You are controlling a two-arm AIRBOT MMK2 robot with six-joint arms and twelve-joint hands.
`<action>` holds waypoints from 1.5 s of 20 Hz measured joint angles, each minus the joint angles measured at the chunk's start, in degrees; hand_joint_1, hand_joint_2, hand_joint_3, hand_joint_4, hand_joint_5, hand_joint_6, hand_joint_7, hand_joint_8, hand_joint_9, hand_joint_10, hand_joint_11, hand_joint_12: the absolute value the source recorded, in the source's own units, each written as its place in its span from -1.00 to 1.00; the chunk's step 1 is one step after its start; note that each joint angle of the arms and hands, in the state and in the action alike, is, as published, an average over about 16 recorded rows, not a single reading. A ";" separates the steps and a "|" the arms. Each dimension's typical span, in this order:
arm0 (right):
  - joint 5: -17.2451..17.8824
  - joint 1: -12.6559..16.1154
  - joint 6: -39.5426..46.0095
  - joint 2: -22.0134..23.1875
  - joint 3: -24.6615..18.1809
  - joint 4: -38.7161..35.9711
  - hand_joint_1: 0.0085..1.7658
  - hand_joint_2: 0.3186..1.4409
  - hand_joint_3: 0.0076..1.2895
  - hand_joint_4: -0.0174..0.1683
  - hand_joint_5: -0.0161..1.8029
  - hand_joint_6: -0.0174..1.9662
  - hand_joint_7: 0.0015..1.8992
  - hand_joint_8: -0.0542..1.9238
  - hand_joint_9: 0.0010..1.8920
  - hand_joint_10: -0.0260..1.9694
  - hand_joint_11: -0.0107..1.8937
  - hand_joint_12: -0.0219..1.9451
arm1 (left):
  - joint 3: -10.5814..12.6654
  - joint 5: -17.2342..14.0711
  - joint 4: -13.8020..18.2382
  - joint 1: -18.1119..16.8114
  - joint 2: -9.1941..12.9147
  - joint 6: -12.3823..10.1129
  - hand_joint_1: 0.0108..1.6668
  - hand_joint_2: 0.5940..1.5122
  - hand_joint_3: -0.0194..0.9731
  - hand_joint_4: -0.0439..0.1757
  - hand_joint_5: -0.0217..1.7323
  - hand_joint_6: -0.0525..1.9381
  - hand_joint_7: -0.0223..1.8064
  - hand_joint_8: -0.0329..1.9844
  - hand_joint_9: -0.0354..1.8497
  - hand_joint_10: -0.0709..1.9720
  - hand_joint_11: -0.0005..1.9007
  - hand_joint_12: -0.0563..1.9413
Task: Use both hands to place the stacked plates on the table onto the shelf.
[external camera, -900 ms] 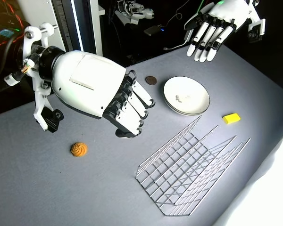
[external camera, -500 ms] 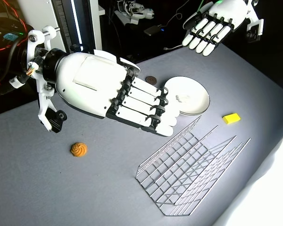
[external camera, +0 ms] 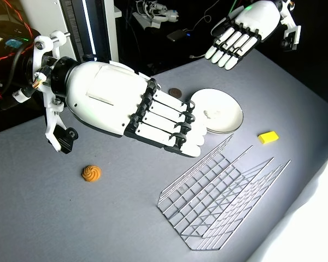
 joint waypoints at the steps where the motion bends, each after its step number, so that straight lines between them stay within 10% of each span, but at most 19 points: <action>1: 0.00 -0.03 0.00 -0.01 0.00 -0.09 -0.72 0.51 -0.98 -0.88 -0.91 -0.96 -0.98 -0.93 -0.98 -0.97 -0.97 -0.98 | 0.14 0.07 0.14 0.90 -0.21 0.44 -0.98 0.16 -0.93 -0.57 -0.95 -0.94 -0.96 -0.98 -0.94 -0.92 -0.98 -0.95; 17: -3.84 -0.39 0.11 -0.31 -0.32 -11.82 0.20 0.23 -0.98 -0.80 -0.96 -0.96 -0.98 -0.93 -0.98 -0.97 -0.97 -0.98 | 8.58 6.41 -6.77 20.32 -8.80 7.39 -0.99 0.16 -0.93 -0.59 -0.95 -0.94 -0.96 -0.98 -0.94 -0.92 -0.98 -0.95; 30: -8.25 -0.46 -2.80 -0.76 -1.93 -18.24 0.18 0.30 -0.98 -0.73 -0.96 -0.96 -0.98 -0.93 -0.98 -0.97 -0.97 -0.98 | 16.61 7.94 -9.52 25.20 -13.70 8.38 -0.99 0.17 -0.93 -0.59 -0.95 -0.94 -0.96 -0.98 -0.94 -0.92 -0.98 -0.95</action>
